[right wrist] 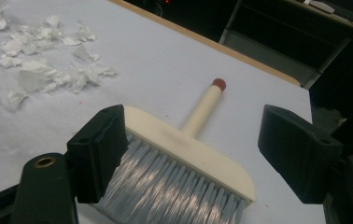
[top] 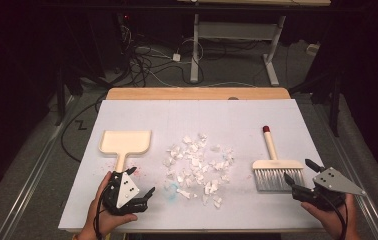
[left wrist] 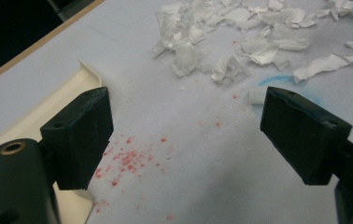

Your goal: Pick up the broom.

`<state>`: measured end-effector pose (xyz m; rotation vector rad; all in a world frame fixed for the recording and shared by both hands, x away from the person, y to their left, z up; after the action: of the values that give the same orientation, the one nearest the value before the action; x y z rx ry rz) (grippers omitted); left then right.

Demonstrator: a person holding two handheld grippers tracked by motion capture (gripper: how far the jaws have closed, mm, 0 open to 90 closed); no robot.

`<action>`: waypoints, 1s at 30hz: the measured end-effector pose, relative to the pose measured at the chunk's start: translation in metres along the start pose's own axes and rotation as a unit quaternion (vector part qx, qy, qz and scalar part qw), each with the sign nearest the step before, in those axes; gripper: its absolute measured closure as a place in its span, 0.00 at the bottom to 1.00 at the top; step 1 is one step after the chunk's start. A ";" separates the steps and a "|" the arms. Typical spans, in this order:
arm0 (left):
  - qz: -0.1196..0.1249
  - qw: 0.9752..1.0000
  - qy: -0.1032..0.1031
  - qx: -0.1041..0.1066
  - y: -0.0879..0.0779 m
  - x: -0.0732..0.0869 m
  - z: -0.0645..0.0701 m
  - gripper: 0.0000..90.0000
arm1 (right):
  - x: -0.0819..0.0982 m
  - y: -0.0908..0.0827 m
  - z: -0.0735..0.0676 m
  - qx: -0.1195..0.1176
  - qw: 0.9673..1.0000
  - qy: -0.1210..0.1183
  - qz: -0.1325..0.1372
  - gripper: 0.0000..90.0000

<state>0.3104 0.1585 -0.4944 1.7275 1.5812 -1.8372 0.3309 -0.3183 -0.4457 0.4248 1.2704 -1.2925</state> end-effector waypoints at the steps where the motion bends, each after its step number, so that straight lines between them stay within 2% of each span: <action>1: -0.004 1.000 -0.001 0.001 0.001 0.001 -0.001 0.18 | 0.000 0.000 0.000 0.000 1.000 0.000 0.000 0.27; 5: -0.014 1.000 -0.005 0.003 0.004 0.004 -0.002 0.18 | -0.002 0.005 0.002 0.007 1.000 0.002 0.000 0.26; 8: -0.015 1.000 -0.006 0.004 0.005 0.004 -0.002 0.18 | 0.001 0.008 0.000 0.008 1.000 -0.001 -0.013 0.25; 18: -0.015 1.000 -0.004 0.003 0.002 0.006 -0.001 0.18 | -0.003 0.013 -0.002 0.009 1.000 0.004 -0.020 0.24; 23: -0.019 1.000 0.003 0.003 0.002 0.006 -0.001 0.19 | -0.003 0.023 -0.002 0.015 0.999 -0.006 -0.034 0.23; 26: -0.019 1.000 0.003 0.002 0.002 0.005 -0.001 0.19 | -0.006 0.037 0.001 0.019 0.998 0.009 -0.056 0.25; 28: -0.019 1.000 0.003 0.002 0.001 0.005 -0.001 0.19 | -0.008 0.047 0.005 0.032 0.997 0.023 -0.072 0.28; 30: -0.020 1.000 0.005 0.003 0.001 0.004 -0.001 0.19 | -0.010 0.059 0.009 0.014 0.994 0.043 -0.096 0.28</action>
<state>0.3103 0.1611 -0.4980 1.7237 1.6272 -1.8565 0.3881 -0.3029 -0.4565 0.3892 1.3921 -1.4678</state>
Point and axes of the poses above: each handheld gripper's, and its own axes: y roughly forward along the jaws, x roughly out of its underside, z roughly to its right, the point moved 6 cm from there along y, roughly forward along the jaws, and after that the axes turned 4 degrees about -y, right-handed, at the moved point
